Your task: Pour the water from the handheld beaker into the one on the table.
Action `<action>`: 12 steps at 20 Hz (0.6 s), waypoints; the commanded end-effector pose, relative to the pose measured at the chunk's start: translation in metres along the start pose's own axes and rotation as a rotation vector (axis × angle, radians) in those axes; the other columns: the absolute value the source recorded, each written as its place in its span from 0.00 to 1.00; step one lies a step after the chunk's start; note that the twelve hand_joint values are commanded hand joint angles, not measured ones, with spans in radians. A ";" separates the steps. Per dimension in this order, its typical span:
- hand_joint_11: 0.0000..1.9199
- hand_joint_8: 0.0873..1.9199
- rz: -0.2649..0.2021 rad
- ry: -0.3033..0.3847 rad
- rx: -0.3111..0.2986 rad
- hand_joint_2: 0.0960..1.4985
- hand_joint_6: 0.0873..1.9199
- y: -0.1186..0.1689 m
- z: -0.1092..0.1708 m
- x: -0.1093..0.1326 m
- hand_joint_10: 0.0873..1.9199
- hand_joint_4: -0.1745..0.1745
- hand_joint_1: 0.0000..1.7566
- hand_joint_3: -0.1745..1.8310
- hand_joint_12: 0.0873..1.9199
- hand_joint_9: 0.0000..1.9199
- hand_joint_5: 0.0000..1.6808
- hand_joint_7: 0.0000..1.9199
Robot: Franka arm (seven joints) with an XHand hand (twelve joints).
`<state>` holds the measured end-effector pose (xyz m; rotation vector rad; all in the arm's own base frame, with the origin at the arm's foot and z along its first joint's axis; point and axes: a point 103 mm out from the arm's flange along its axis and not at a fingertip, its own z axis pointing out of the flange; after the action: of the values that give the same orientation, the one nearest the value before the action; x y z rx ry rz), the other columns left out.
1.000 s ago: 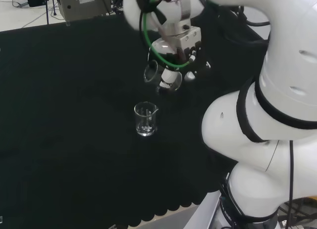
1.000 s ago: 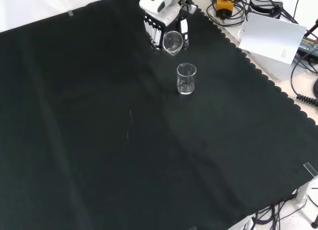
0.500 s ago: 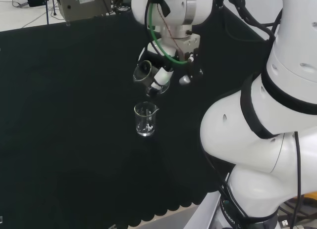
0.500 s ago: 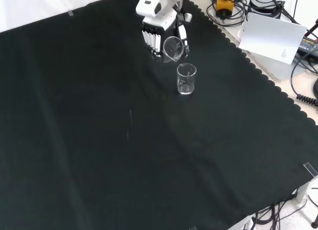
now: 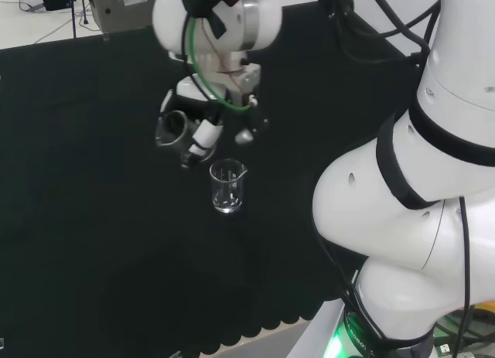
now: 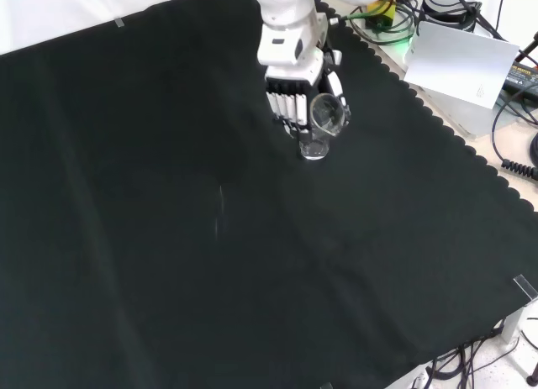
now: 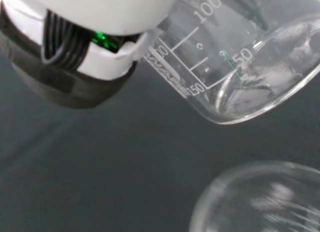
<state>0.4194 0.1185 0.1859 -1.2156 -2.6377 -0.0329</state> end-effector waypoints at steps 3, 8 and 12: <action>0.79 0.00 0.298 0.152 -0.242 0.46 0.22 -0.027 -0.024 -0.139 0.00 0.49 0.67 0.31 0.22 0.93 0.79 0.91; 0.78 0.00 0.319 0.162 -0.255 0.46 0.22 -0.031 -0.028 -0.149 0.00 0.48 0.67 0.31 0.22 0.93 0.79 0.91; 0.78 0.00 0.334 0.173 -0.266 0.46 0.22 -0.033 -0.029 -0.157 0.00 0.48 0.67 0.31 0.22 0.93 0.79 0.91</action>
<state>0.4782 0.0166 0.1856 -1.5432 -2.3997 -0.3100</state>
